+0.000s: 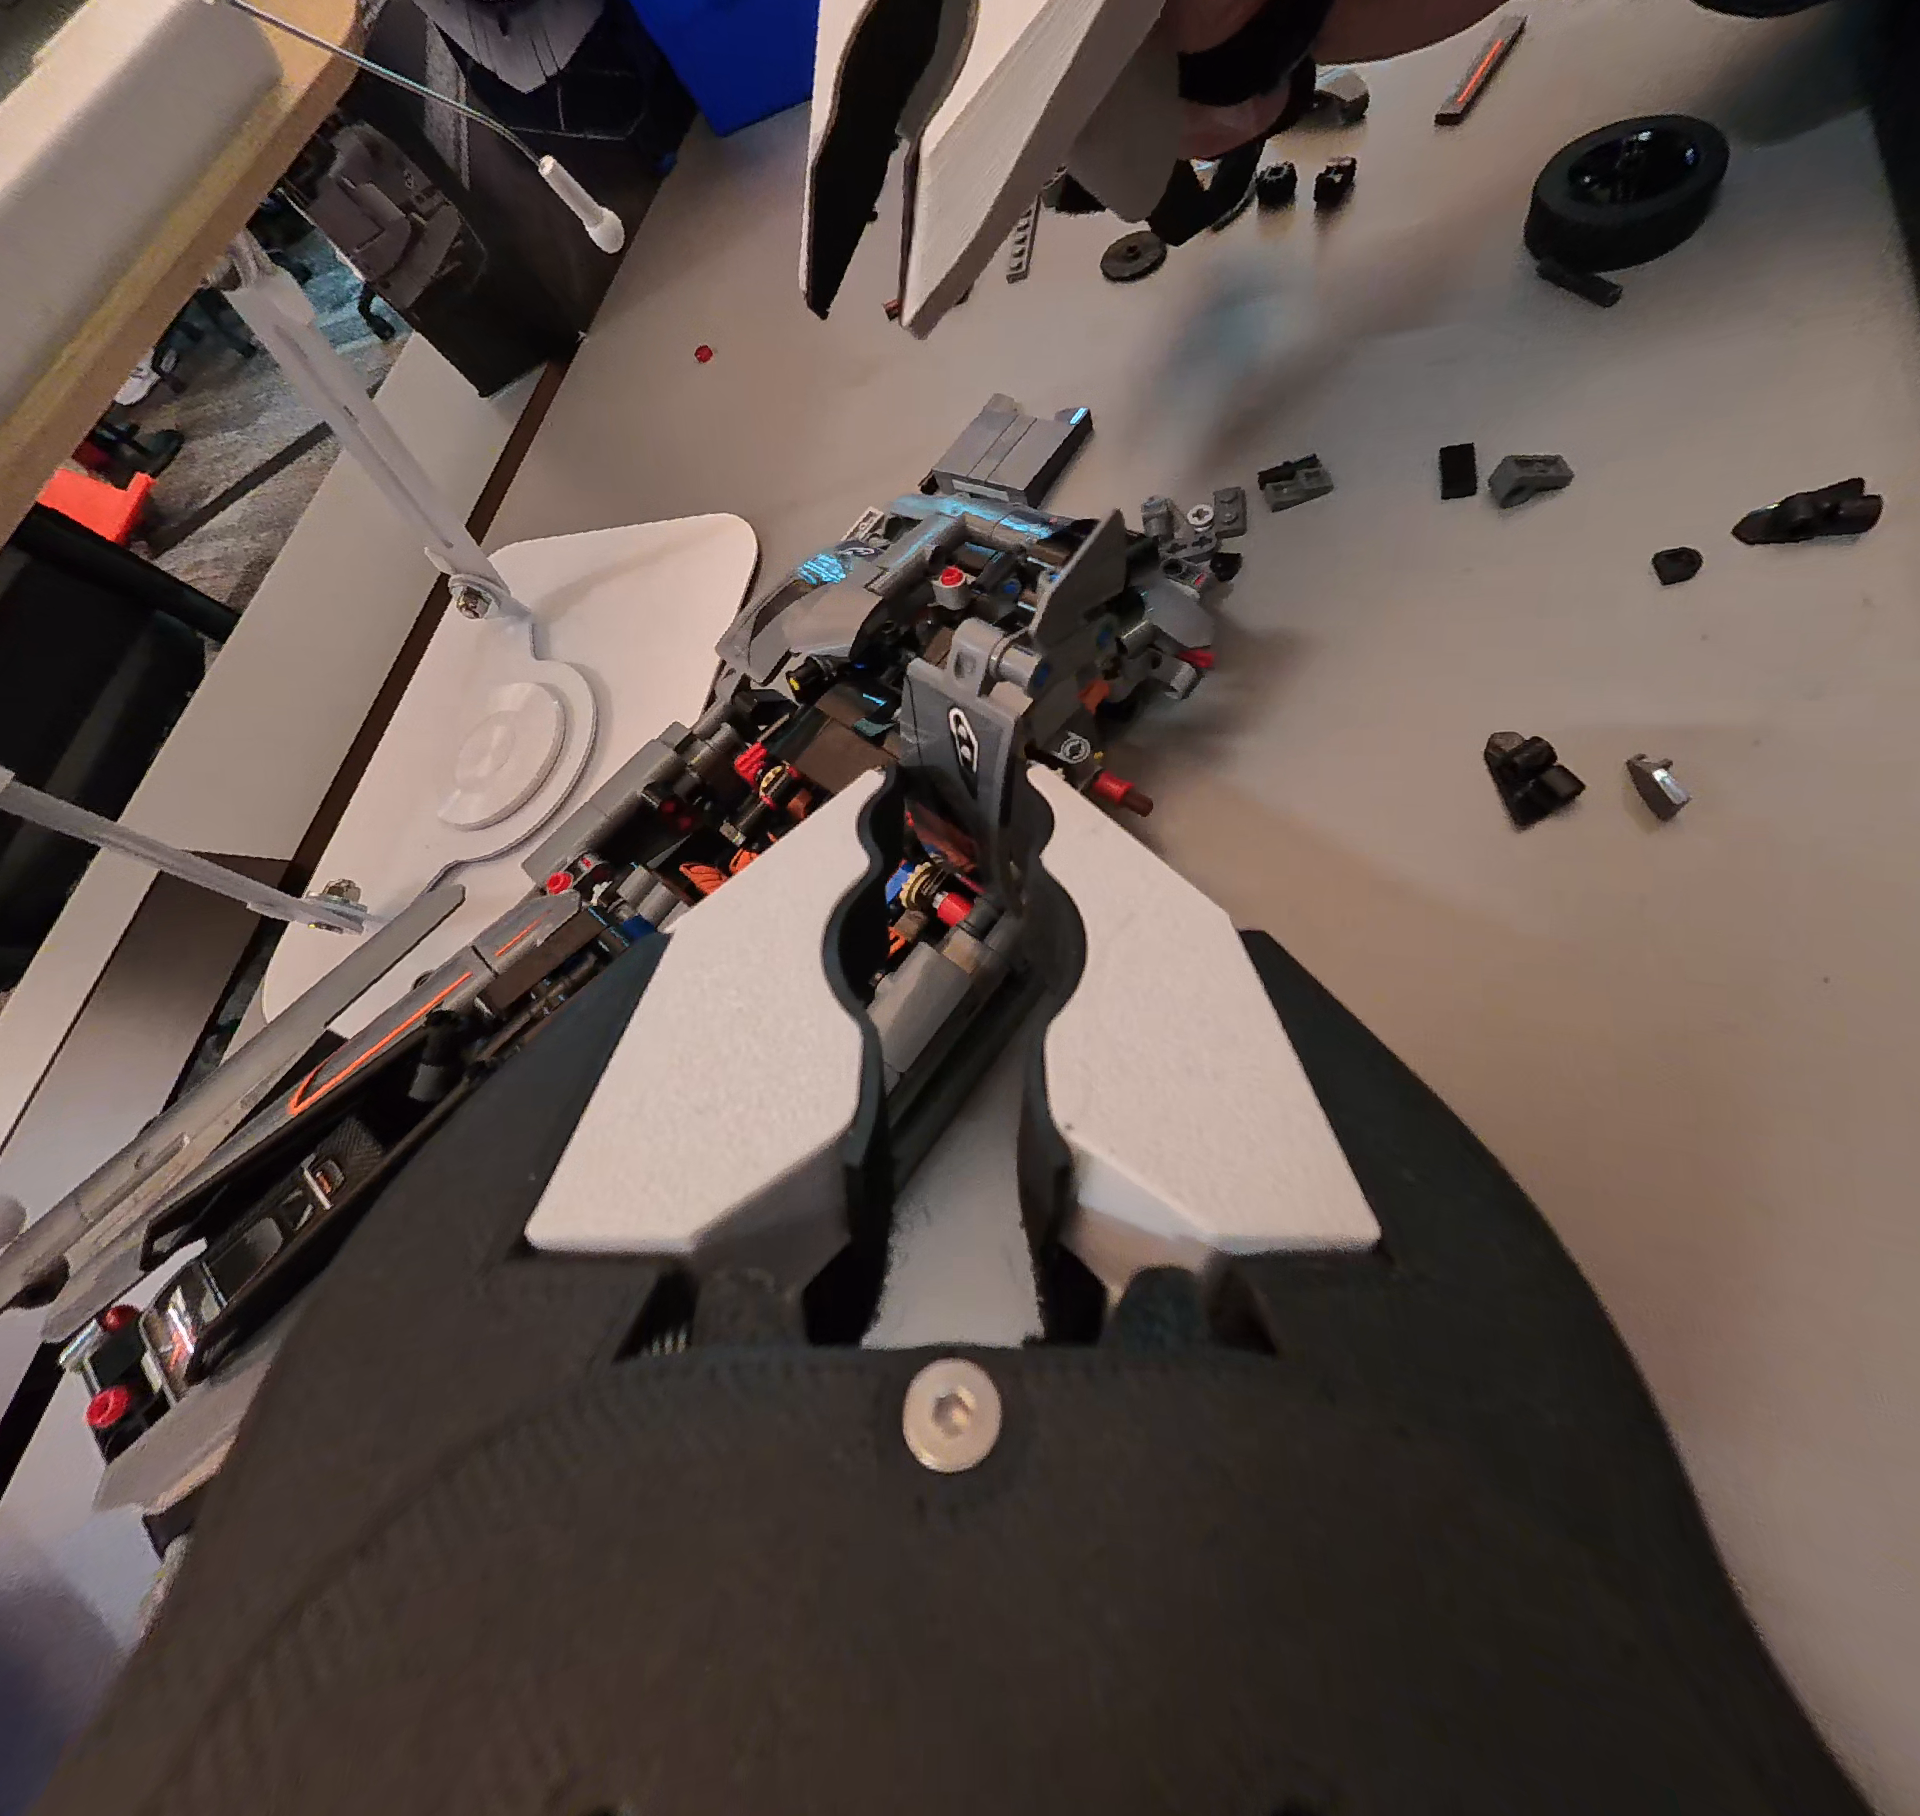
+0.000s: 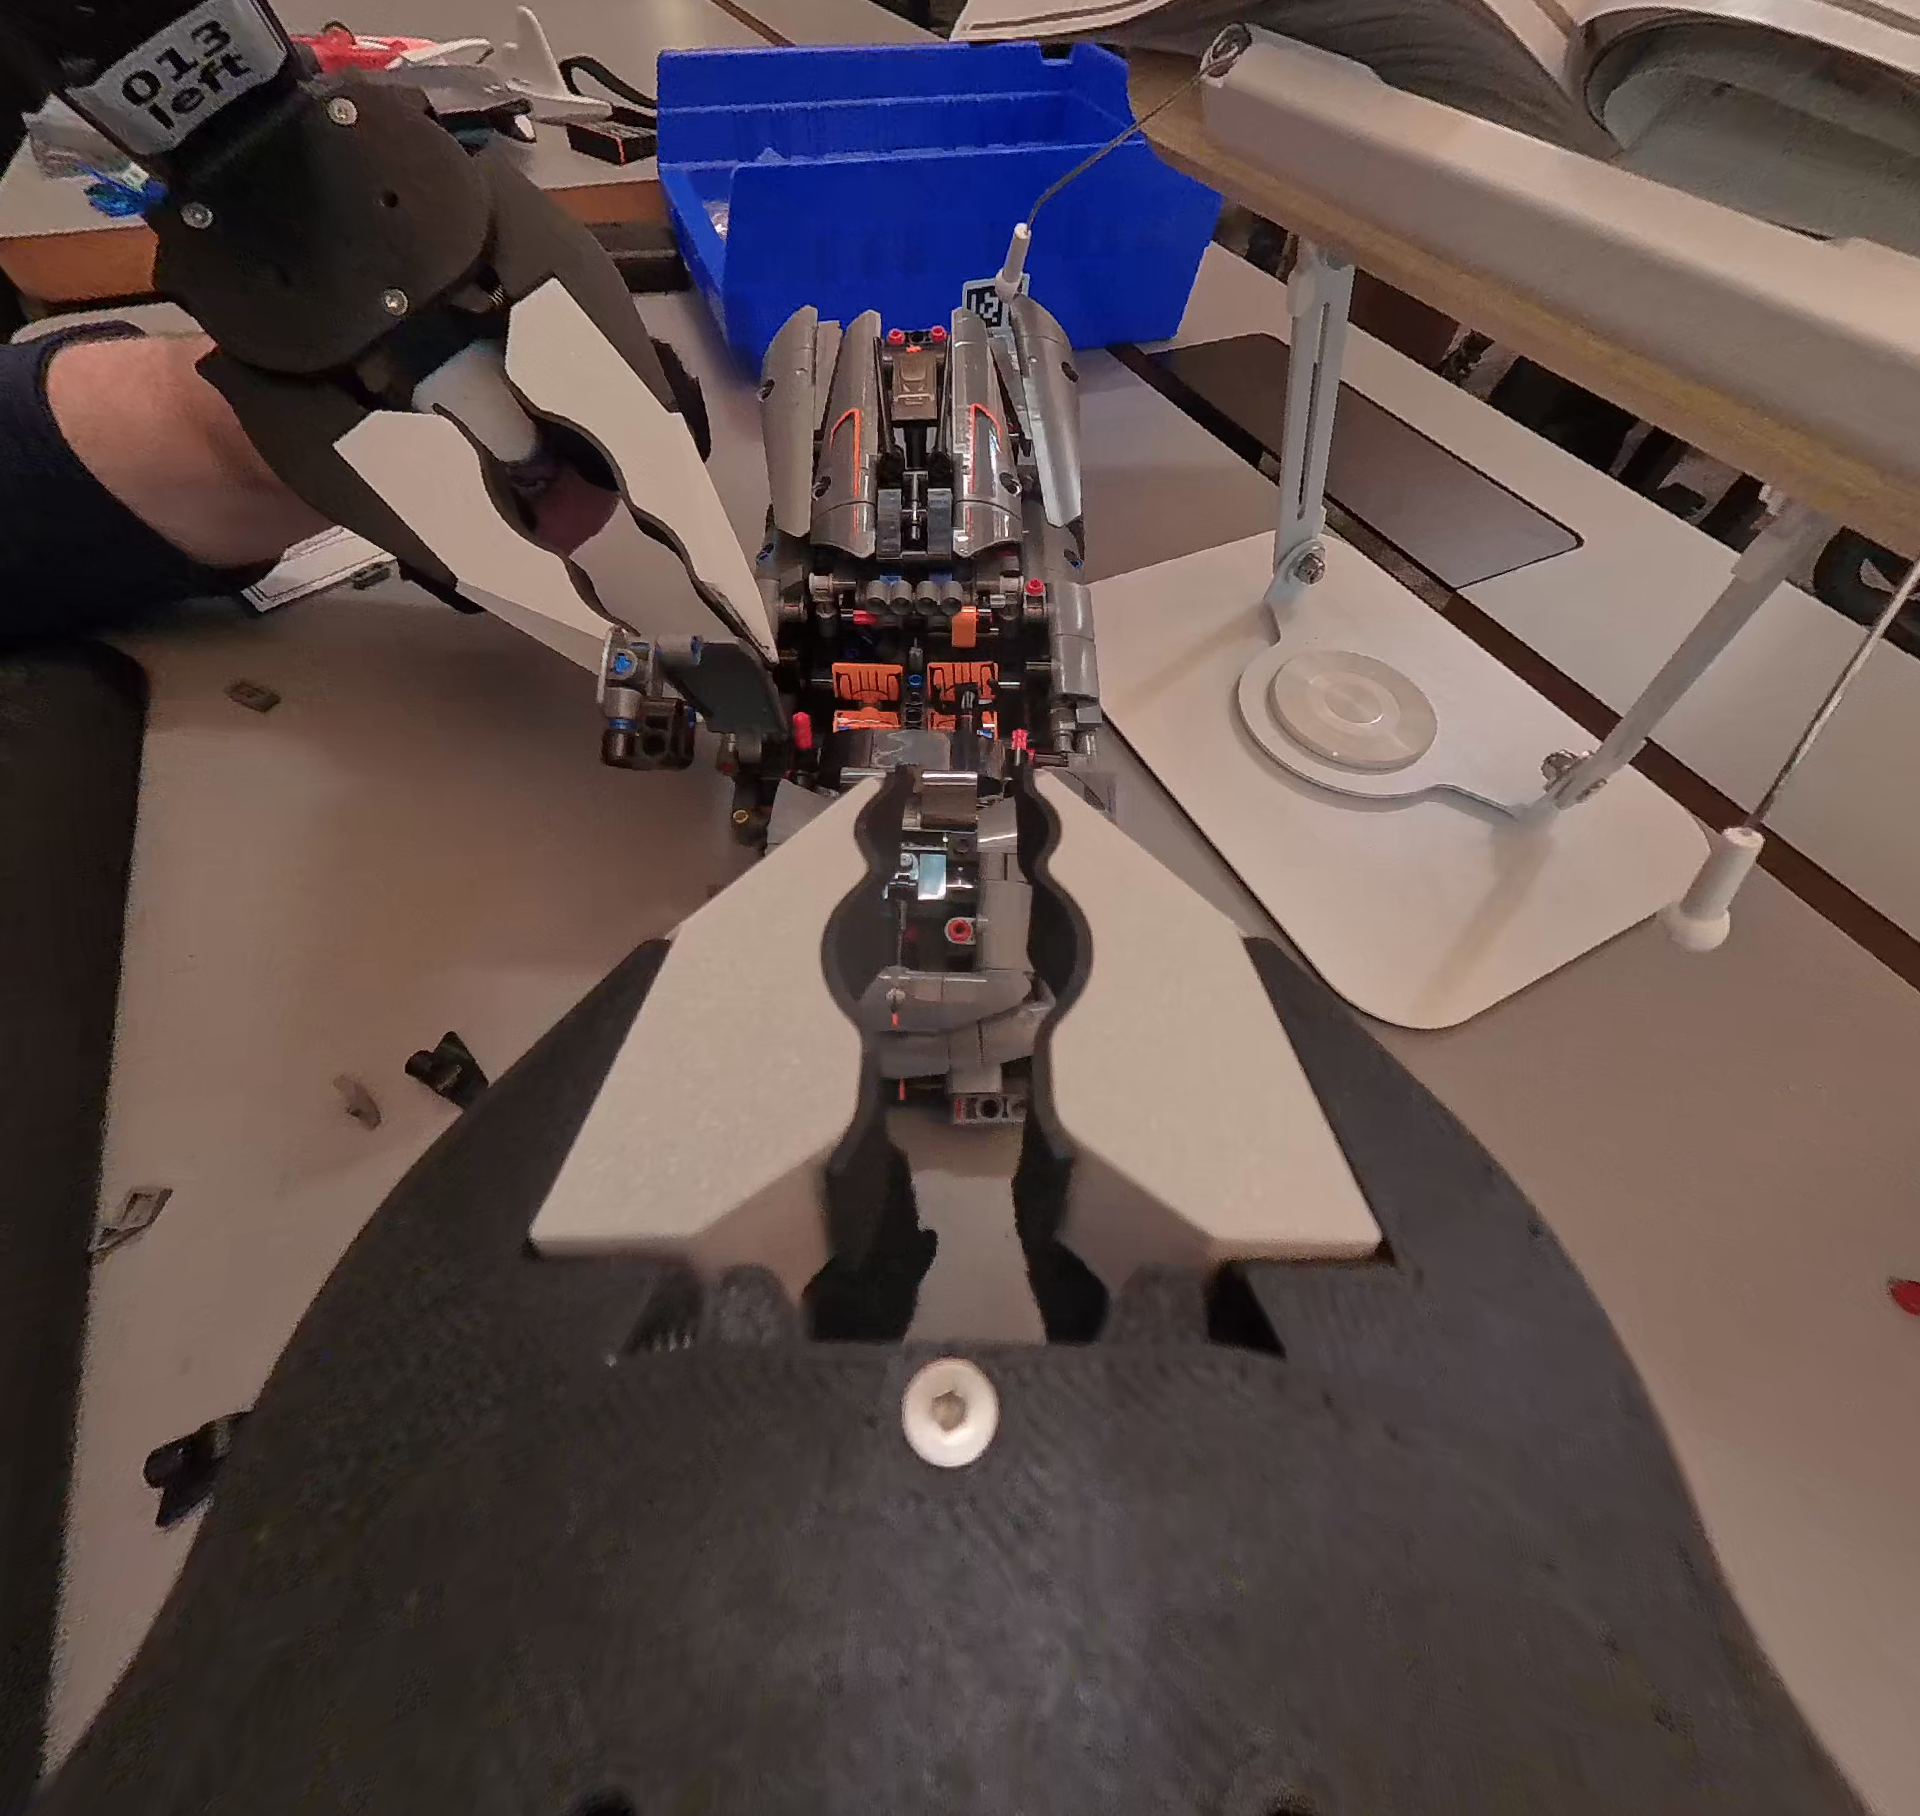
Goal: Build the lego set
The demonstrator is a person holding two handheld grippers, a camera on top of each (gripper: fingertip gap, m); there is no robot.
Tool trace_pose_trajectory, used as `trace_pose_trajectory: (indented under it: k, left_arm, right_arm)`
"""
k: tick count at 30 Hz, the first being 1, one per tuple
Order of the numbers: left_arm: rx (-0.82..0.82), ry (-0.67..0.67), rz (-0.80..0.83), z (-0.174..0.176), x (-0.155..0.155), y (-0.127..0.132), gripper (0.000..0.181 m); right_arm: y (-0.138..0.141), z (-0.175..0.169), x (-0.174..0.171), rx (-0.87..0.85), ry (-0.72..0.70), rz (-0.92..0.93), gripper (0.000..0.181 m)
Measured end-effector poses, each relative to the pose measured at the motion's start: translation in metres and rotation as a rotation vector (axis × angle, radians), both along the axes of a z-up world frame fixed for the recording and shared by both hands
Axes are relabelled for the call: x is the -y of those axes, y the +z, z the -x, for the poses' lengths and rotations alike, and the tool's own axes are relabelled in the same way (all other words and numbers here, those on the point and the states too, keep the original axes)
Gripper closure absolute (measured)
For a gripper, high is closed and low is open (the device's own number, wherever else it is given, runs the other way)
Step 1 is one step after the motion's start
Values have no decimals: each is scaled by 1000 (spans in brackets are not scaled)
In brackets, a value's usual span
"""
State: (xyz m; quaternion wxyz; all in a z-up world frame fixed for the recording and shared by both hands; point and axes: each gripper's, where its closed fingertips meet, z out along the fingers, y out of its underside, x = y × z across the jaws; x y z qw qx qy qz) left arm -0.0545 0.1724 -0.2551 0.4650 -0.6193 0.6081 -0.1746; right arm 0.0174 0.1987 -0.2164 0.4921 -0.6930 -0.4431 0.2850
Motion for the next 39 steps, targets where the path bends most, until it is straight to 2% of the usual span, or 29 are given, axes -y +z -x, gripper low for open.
trace_pose_trajectory:
  k: [13,19,39]
  left_arm:
    - [-37,-88,32,23,12,0,164]
    - [-74,-66,41,40,8,-2,170]
    - [-29,-54,101,43,3,-3,170]
  right_arm:
    - [0,0,1,-1,6,5,163]
    - [0,1,2,1,13,8,164]
    - [1,-1,3,2,22,12,163]
